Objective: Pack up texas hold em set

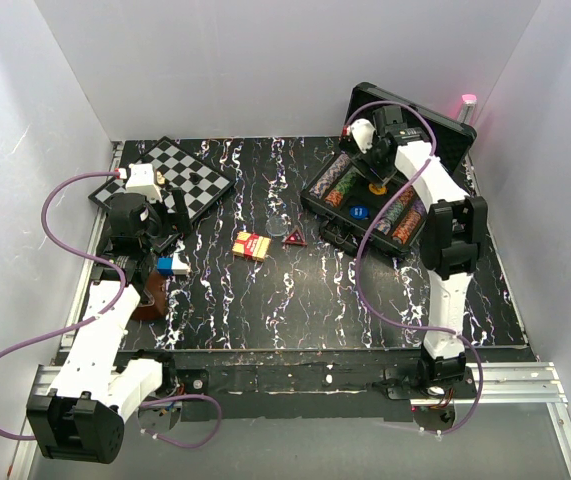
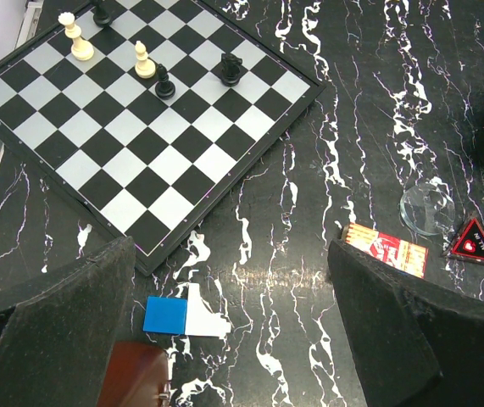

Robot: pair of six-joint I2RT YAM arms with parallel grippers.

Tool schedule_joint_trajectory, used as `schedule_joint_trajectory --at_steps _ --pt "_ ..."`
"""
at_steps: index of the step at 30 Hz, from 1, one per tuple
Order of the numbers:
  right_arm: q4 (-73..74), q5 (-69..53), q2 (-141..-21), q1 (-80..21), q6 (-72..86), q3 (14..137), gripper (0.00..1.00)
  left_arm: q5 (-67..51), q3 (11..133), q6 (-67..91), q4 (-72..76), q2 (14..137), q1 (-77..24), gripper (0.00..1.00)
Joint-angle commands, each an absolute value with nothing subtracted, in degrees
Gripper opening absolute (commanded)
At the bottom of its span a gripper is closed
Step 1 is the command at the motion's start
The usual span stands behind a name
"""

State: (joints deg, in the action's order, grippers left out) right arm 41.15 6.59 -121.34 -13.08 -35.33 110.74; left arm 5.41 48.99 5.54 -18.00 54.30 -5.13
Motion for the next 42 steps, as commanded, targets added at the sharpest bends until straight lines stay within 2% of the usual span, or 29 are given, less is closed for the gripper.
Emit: schedule_joint_trajectory --at_steps 1,22,42 --pt "47.1 6.8 -125.3 -12.4 -40.1 120.3 0.22 6.0 49.3 5.1 -17.8 53.2 -5.6 0.98" --pt "47.2 4.3 -125.9 -10.5 -42.2 115.0 0.23 6.1 49.4 4.9 -18.0 53.1 -5.5 0.98" --pt "48.7 -0.3 -132.0 -10.5 -42.9 120.6 0.25 5.9 49.3 4.9 -17.9 53.8 -5.6 0.98"
